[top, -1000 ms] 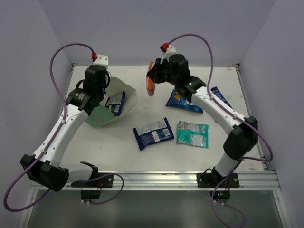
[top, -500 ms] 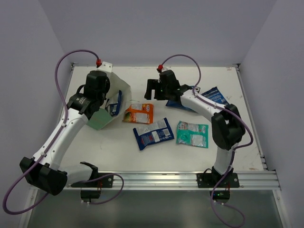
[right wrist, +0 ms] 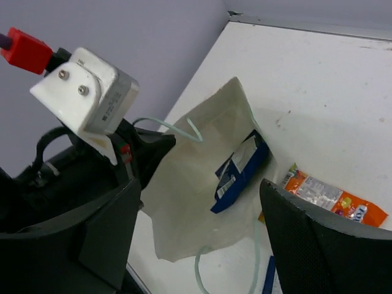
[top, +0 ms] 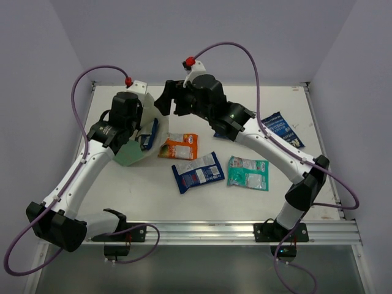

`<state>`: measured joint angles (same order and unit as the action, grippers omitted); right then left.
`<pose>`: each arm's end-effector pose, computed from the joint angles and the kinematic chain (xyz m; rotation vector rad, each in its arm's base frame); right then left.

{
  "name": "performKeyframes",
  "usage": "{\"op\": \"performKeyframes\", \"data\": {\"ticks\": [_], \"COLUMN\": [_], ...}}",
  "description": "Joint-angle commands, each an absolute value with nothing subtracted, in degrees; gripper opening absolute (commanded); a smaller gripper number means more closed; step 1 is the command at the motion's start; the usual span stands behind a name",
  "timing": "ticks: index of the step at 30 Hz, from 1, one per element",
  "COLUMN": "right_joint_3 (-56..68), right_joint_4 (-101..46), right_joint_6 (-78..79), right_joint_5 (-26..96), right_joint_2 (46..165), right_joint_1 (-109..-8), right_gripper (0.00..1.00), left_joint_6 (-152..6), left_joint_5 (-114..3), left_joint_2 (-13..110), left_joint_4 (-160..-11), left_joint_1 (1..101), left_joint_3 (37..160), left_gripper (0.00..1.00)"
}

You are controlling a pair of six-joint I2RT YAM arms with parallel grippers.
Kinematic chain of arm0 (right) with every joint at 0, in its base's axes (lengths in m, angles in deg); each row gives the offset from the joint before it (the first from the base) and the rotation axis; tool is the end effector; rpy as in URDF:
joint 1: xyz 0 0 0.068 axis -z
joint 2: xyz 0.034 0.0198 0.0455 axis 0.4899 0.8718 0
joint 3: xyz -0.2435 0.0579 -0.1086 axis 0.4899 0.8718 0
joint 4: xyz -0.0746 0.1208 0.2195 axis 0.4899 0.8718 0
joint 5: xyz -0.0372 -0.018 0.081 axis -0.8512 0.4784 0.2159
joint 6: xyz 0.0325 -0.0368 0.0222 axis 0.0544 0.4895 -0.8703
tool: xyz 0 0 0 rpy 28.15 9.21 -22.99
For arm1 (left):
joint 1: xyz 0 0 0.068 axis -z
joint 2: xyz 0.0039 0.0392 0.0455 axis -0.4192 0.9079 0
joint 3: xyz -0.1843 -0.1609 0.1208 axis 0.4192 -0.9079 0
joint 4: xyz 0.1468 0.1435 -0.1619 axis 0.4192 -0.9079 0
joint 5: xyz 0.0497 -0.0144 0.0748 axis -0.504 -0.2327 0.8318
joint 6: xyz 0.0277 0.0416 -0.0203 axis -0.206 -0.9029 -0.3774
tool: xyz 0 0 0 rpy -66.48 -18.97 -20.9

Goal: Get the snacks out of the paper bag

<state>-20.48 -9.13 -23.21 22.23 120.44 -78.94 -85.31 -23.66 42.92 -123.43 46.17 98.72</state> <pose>0.2566 0.2969 0.4353 -0.2582 1.8814 0.9037 0.2486 -0.0821 0.3713 0.1767 2.1089 0.2308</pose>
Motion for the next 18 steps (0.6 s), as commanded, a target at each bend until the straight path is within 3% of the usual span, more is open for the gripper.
{"op": "performKeyframes", "data": {"ticks": [1, 5, 12, 18], "right_joint_3": [-26.11, -27.36, -17.44, -18.12], "right_joint_4": [-7.81, -7.98, -15.63, -16.07], "right_joint_6": [-26.28, -28.56, -31.12, -30.68], "right_joint_5": [23.61, 27.91, 31.87, 31.89], "right_joint_2": [125.96, 132.37, 134.49, 138.53], "right_joint_1": [-78.64, -79.26, -79.35, -79.35], "right_gripper": [0.80, 0.74, 0.67, 0.71], "left_joint_6": [-82.10, -79.74, -75.95, -73.58], "left_joint_5": [-25.72, -26.34, -28.01, -32.22], "left_joint_2": [42.21, 41.94, 41.85, 41.24], "left_joint_4": [-121.17, -121.52, -122.31, -121.70], "left_joint_1": [45.96, 45.96, 45.96, 45.96], "left_joint_3": [99.24, 100.21, 100.74, 100.91], "left_gripper": [0.00, 0.00, 0.00, 0.00]}}
